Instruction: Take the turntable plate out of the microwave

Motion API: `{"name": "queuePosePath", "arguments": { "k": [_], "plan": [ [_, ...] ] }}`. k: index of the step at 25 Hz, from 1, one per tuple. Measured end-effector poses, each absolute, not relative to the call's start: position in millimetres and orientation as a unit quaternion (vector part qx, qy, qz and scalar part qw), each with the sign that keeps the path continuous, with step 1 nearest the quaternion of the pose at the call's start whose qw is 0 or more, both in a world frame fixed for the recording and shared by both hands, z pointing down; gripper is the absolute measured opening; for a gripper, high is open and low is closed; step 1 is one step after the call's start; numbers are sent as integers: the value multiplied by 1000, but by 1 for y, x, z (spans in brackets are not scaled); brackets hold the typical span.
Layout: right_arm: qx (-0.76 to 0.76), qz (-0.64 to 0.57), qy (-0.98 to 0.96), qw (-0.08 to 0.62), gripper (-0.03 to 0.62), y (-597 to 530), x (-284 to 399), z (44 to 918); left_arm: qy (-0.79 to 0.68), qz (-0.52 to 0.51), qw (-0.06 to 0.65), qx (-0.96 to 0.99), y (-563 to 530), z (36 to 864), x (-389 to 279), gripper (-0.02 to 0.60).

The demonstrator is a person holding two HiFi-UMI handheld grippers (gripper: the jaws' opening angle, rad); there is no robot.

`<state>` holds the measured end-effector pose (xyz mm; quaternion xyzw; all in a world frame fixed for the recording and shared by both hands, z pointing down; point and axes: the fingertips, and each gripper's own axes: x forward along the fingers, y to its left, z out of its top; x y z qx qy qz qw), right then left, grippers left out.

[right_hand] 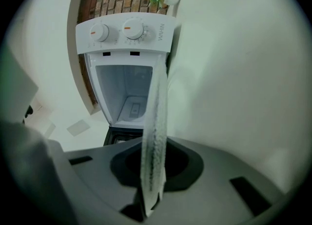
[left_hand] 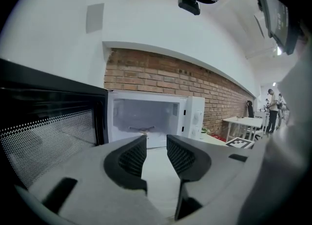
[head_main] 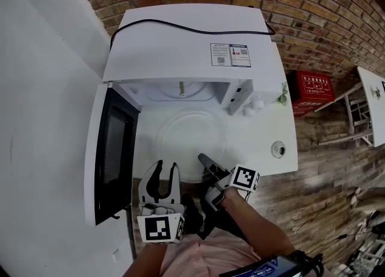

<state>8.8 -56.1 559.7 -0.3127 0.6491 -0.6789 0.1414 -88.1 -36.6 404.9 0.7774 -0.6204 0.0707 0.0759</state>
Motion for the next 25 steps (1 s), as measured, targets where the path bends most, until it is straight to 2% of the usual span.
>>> {"name": "queuePosePath", "arguments": {
  "k": [12,18,22,25],
  "plan": [
    [-310,-678,652,139,31,-65,4,556,-620,71,80,778,-36,408,-93,135],
    [-320,-666,668,95,45,-69,5,556,-617,68,82,779,-38,409,-94,135],
    [-324,-641,694,45,72,-71,5,550,-616,67,84,781,-39,411,-94,135],
    [-325,-636,700,13,132,-69,7,551,-612,66,86,783,-40,412,-91,135]
  ]
}}
